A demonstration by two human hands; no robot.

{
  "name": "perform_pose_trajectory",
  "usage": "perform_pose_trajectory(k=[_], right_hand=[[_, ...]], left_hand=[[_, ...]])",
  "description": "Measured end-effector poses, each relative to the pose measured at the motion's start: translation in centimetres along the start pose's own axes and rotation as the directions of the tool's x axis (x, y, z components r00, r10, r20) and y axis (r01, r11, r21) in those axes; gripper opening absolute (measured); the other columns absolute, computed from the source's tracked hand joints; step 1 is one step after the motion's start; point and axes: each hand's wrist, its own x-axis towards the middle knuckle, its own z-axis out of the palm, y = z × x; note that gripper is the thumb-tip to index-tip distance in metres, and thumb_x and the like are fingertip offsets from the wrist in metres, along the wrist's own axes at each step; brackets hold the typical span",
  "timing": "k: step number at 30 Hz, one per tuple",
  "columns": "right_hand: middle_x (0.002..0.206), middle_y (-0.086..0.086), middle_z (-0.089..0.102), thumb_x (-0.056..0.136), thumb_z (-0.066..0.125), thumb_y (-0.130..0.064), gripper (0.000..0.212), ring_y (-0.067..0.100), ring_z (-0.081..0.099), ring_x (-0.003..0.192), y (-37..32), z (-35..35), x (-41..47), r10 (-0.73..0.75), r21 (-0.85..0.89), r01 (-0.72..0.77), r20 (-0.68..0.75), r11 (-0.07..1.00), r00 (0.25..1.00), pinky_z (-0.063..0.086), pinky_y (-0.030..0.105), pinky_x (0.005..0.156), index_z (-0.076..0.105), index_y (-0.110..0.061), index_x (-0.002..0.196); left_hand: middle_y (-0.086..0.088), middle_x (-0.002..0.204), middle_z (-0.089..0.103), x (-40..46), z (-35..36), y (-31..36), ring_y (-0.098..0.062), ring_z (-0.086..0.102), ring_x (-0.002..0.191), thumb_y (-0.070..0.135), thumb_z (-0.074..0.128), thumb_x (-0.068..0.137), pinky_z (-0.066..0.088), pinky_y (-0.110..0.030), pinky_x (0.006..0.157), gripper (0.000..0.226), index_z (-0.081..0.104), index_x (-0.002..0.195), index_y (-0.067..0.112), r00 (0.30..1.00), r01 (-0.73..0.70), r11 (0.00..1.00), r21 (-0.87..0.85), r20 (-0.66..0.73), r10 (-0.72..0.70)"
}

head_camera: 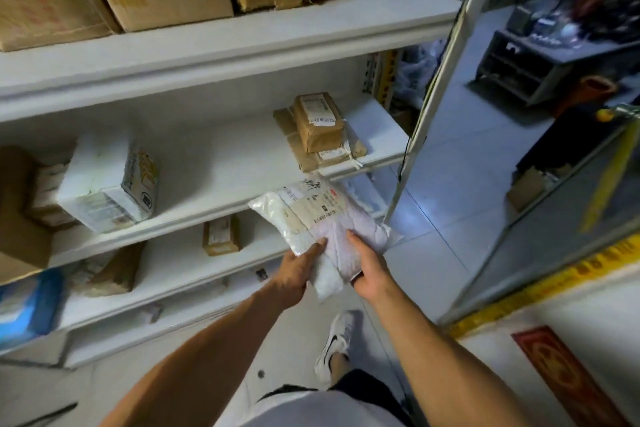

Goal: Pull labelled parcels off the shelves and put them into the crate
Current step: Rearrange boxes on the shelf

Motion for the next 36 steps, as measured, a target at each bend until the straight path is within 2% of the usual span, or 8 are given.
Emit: perform_pose_trajectory(k=[4, 10, 16, 21, 26, 29, 32, 36], right_hand=[[0.125, 0.021, 0.068, 0.059, 0.096, -0.029, 0.091, 0.041, 0.067, 0.113, -0.2, -4.8, -6.0, -0.110, 0.048, 0.107, 0.066, 0.993, 0.992, 0.052, 0.059, 0.098, 0.056, -0.004, 0.136], [0.101, 0.012, 0.075, 0.094, 0.063, -0.025, 0.034, 0.026, 0.072, 0.090, -0.5, -11.4, -14.9, -0.091, 0.020, 0.092, -0.041, 0.996, 0.995, 0.059, 0.034, 0.065, 0.063, -0.005, 0.121], [0.118, 0.018, 0.071, 0.077, 0.080, -0.029, 0.057, 0.034, 0.067, 0.110, 0.9, -18.6, -21.4, -0.043, -0.043, 0.038, -0.124, 0.998, 0.991, 0.056, 0.041, 0.086, 0.061, -0.010, 0.128], [0.121, 0.017, 0.071, 0.093, 0.064, -0.016, 0.039, 0.033, 0.065, 0.115, 3.5, -22.8, -23.5, -0.058, 0.002, 0.059, -0.150, 0.998, 0.987, 0.055, 0.047, 0.096, 0.058, -0.015, 0.132], [0.128, 0.019, 0.067, 0.086, 0.074, -0.016, 0.052, 0.038, 0.063, 0.120, 6.7, -25.6, -25.7, -0.061, 0.050, 0.068, -0.132, 0.996, 0.989, 0.048, 0.056, 0.104, 0.056, -0.014, 0.135], [0.135, 0.022, 0.062, 0.090, 0.067, -0.012, 0.054, 0.039, 0.060, 0.125, 8.8, -26.7, -27.3, -0.071, 0.102, 0.083, -0.119, 0.991, 0.990, 0.043, 0.059, 0.109, 0.052, -0.009, 0.141], [0.133, 0.024, 0.063, 0.096, 0.060, -0.004, 0.042, 0.039, 0.063, 0.121, 11.0, -28.1, -29.0, -0.052, 0.145, 0.077, -0.171, 0.986, 0.984, 0.050, 0.056, 0.103, 0.055, -0.005, 0.138], [0.109, 0.019, 0.073, 0.093, 0.061, -0.001, 0.024, 0.025, 0.076, 0.090, 13.4, -29.0, -31.9, -0.063, 0.191, 0.135, -0.340, 0.972, 0.938, 0.062, 0.033, 0.068, 0.067, -0.003, 0.117]], left_hand=[[-0.002, 0.117, 0.074, -3.7, 0.8, -1.8, -0.020, 0.067, 0.105, 0.038, 0.075, 0.087, 0.051, -0.024, 0.082, 0.042, 0.066, 0.122, 0.016, 0.982, 0.081, 0.952, 0.294, 0.140, -0.126], [-0.009, 0.121, 0.069, -4.5, -0.3, -4.0, -0.027, 0.067, 0.110, 0.058, 0.075, 0.078, 0.048, -0.048, 0.106, 0.060, 0.067, 0.122, 0.019, 0.957, 0.277, 0.957, 0.088, 0.066, -0.283], [-0.007, 0.111, 0.074, -4.5, 1.7, -4.2, -0.027, 0.066, 0.102, 0.044, 0.064, 0.090, 0.050, -0.045, 0.100, 0.028, 0.070, 0.108, 0.023, 0.926, 0.314, 0.944, 0.097, 0.190, -0.327], [-0.002, 0.090, 0.077, -5.7, 3.2, -6.2, -0.022, 0.069, 0.085, 0.024, 0.061, 0.095, 0.054, -0.040, 0.088, 0.011, 0.069, 0.101, 0.020, 0.866, 0.341, 0.908, 0.242, 0.296, -0.404], [-0.005, 0.103, 0.074, -6.8, 2.3, -8.4, -0.022, 0.070, 0.085, 0.023, 0.076, 0.082, 0.055, -0.040, 0.088, 0.034, 0.066, 0.114, 0.017, 0.798, 0.329, 0.869, 0.371, 0.383, -0.465], [-0.017, 0.128, 0.066, -6.7, 1.7, -9.3, -0.036, 0.063, 0.111, 0.029, 0.084, 0.071, 0.052, -0.044, 0.095, 0.065, 0.063, 0.127, 0.005, 0.719, 0.302, 0.814, 0.496, 0.442, -0.536], [-0.027, 0.129, 0.063, -6.4, 2.3, -11.2, -0.036, 0.066, 0.109, 0.025, 0.081, 0.075, 0.056, -0.041, 0.089, 0.066, 0.060, 0.129, -0.006, 0.664, 0.261, 0.755, 0.601, 0.455, -0.593], [-0.024, 0.118, 0.069, -7.0, 6.3, -13.4, -0.035, 0.071, 0.096, 0.020, 0.078, 0.080, 0.060, -0.041, 0.077, 0.048, 0.062, 0.119, -0.004, 0.655, 0.155, 0.672, 0.724, 0.434, -0.619]])
